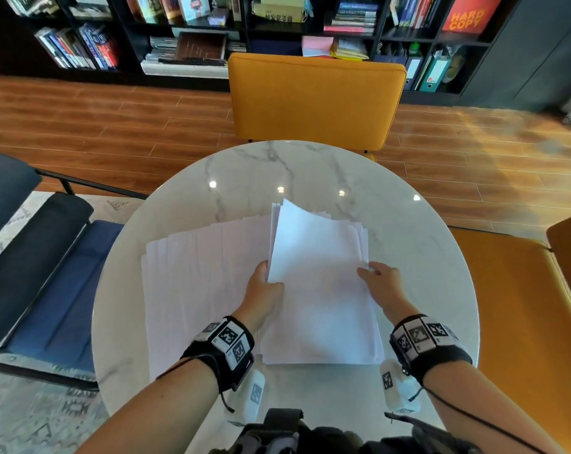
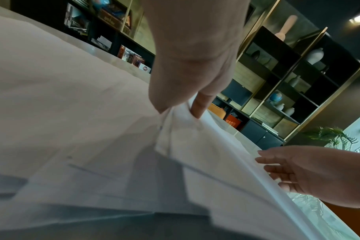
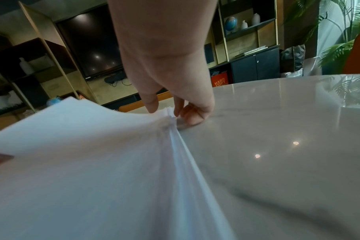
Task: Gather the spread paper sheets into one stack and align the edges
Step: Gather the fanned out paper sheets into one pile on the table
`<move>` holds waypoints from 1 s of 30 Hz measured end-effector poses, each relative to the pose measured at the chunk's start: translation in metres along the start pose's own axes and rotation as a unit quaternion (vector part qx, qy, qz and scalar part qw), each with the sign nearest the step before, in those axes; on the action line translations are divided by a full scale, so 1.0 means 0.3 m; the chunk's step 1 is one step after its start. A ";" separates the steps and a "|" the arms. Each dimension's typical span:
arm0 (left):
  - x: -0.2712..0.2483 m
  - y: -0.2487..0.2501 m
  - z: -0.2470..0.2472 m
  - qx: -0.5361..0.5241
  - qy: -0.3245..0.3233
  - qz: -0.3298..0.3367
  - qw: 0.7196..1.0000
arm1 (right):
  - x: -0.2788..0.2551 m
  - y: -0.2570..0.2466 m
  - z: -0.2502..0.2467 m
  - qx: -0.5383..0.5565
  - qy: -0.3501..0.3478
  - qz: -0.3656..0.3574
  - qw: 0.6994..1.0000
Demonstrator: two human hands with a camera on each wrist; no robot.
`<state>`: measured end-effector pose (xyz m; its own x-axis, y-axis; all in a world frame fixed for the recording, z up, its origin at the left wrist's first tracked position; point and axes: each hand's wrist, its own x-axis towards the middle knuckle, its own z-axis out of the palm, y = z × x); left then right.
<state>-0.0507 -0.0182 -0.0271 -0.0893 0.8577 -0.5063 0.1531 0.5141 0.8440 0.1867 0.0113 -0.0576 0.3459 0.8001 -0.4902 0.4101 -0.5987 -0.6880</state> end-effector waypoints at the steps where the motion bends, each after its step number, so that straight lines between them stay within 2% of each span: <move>1: -0.013 0.009 -0.005 -0.007 -0.006 0.007 1.000 | -0.011 0.000 -0.007 -0.007 0.007 -0.003 1.000; 3: -0.025 0.017 -0.022 -0.020 -0.015 0.023 0.999 | -0.025 0.003 -0.011 0.008 0.008 -0.011 1.000; 6: -0.039 0.015 -0.054 -0.043 -0.030 0.041 0.998 | -0.054 -0.006 0.002 0.114 -0.031 -0.005 0.993; 13: -0.045 -0.002 -0.090 -0.044 -0.059 0.043 0.996 | -0.095 -0.021 0.044 0.172 -0.064 0.013 0.983; 18: -0.038 -0.026 -0.091 0.036 -0.118 0.007 0.992 | -0.097 -0.016 0.071 0.121 -0.075 -0.030 0.989; 21: -0.027 -0.044 -0.100 0.072 -0.117 -0.019 0.990 | -0.093 -0.012 0.069 0.077 -0.073 -0.049 0.993; 23: -0.018 -0.049 -0.113 0.075 -0.080 -0.028 0.994 | -0.084 -0.009 0.064 0.053 -0.067 -0.052 0.995; 26: 0.001 -0.057 -0.146 0.060 0.017 -0.035 0.997 | -0.075 -0.009 0.055 0.040 -0.059 -0.055 0.996; 30: 0.031 -0.080 -0.199 0.079 0.113 -0.034 0.990 | -0.082 -0.034 0.025 0.047 -0.078 -0.077 0.993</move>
<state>-0.1139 -0.0224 -0.0416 -0.3198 0.8092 -0.4928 0.2894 0.5787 0.7625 0.1677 -0.0020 -0.0426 0.1474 0.8824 -0.4467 0.3644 -0.4683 -0.8049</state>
